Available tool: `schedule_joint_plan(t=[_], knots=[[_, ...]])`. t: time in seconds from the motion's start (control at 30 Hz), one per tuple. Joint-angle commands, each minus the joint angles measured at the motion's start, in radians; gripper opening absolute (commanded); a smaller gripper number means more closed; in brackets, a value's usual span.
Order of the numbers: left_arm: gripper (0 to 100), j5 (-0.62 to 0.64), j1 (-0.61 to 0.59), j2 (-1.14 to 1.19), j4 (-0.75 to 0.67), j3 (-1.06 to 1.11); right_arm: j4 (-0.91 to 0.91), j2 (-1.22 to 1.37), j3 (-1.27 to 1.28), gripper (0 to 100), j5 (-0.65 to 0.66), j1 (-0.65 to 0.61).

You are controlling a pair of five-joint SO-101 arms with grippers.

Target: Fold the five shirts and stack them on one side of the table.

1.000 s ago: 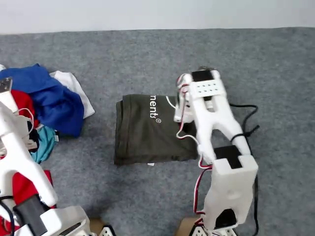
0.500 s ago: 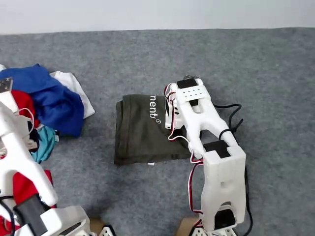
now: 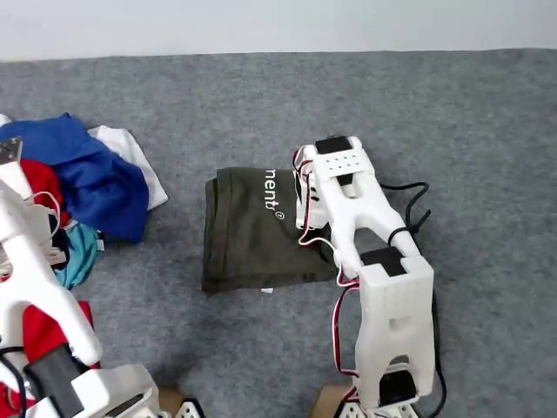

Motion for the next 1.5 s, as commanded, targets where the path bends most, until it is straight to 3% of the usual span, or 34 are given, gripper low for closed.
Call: schedule_joint_plan(t=[0.0,0.13,0.43,0.97,1.13,1.3,1.47], knots=[[5,0.005,-0.002,-0.041,0.028,-0.012,0.051,-0.045,-0.044,0.9,0.129,0.061],[5,0.005,-0.002,-0.043,0.028,-0.012,-0.015,-0.102,-0.052,0.9,0.348,0.159],[5,0.006,-0.002,-0.043,0.028,-0.01,-0.401,-0.113,-0.052,0.9,0.855,0.317],[5,0.002,-0.002,-0.041,0.028,-0.01,-1.032,-0.012,-0.052,0.9,1.43,0.335],[5,0.0,-0.002,-0.04,0.028,-0.01,-1.03,0.004,-0.052,8.0,1.387,0.346],[5,0.0,-0.002,-0.04,0.006,0.001,-1.003,-0.081,-0.052,21.0,0.991,0.361],[5,0.0,-0.002,-0.04,-0.008,0.036,-0.954,-0.154,-0.052,22.6,0.703,0.363]])
